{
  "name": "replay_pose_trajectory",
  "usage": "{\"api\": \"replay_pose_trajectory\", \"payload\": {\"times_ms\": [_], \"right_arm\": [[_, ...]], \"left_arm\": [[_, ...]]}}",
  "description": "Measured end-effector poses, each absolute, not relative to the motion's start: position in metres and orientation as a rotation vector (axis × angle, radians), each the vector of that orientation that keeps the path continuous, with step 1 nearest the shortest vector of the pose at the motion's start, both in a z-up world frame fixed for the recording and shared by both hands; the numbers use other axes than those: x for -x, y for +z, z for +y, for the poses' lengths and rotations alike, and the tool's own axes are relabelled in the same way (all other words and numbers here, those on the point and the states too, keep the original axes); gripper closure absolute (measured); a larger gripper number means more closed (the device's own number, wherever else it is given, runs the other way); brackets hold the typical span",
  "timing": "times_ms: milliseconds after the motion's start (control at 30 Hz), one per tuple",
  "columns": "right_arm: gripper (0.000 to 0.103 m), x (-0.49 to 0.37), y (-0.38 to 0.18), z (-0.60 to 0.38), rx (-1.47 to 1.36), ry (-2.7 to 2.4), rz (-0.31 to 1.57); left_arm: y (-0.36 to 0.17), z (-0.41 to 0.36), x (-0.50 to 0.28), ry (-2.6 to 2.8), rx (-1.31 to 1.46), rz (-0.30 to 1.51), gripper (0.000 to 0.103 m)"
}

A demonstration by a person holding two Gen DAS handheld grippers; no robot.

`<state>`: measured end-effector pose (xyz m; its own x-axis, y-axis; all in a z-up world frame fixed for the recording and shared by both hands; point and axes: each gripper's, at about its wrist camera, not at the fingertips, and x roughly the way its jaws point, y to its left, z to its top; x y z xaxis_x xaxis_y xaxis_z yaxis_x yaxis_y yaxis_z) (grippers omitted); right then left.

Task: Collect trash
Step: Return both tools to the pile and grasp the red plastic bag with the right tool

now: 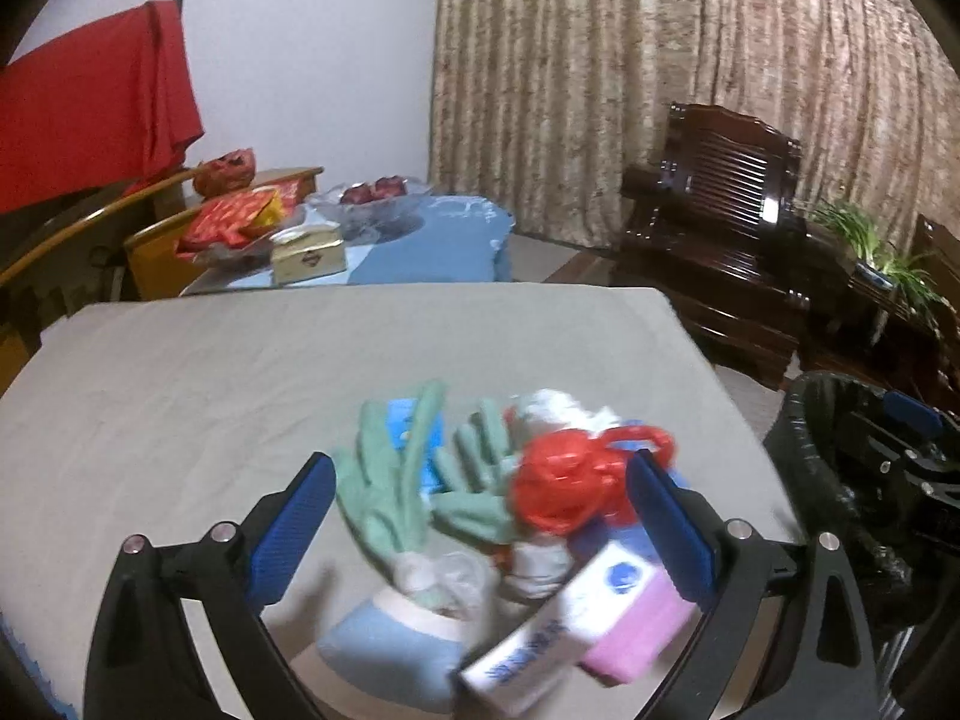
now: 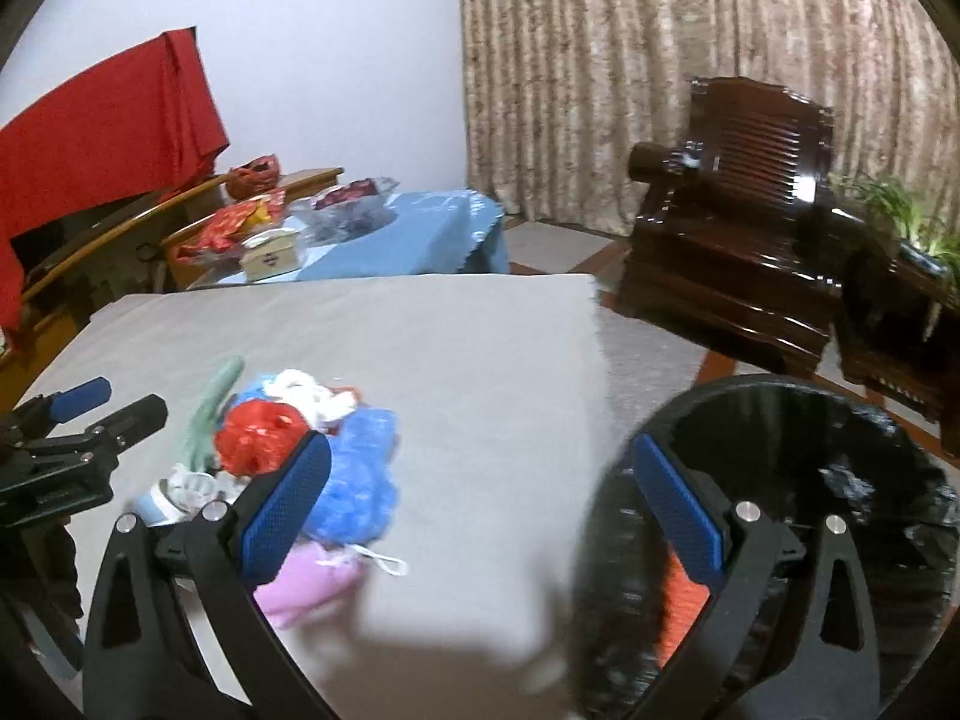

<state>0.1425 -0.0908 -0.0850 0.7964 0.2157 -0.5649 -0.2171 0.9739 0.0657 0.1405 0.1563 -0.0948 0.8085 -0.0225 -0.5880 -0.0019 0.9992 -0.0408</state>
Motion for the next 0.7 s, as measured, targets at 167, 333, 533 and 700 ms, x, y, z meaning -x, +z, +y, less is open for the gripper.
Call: {"api": "replay_pose_trajectory", "payload": {"times_ms": [167,333,533,700], "right_arm": [[0.005,-0.150,-0.093,-0.060,0.019,0.278,0.614],[0.005,-0.159,-0.100,-0.031,0.024,0.326,0.628],[0.005,-0.166,-0.109,0.001,0.066,0.376,0.630],[0.006,-0.173,-0.120,0.020,0.093,0.399,0.651]], "left_arm": [[-0.106,0.175,-0.142,0.003,0.052,0.647,0.008],[-0.113,0.192,-0.144,0.022,0.073,0.660,0.008],[-0.113,0.209,-0.144,0.043,0.076,0.657,0.008],[-0.116,0.218,-0.146,0.053,0.083,0.662,0.008]]}}
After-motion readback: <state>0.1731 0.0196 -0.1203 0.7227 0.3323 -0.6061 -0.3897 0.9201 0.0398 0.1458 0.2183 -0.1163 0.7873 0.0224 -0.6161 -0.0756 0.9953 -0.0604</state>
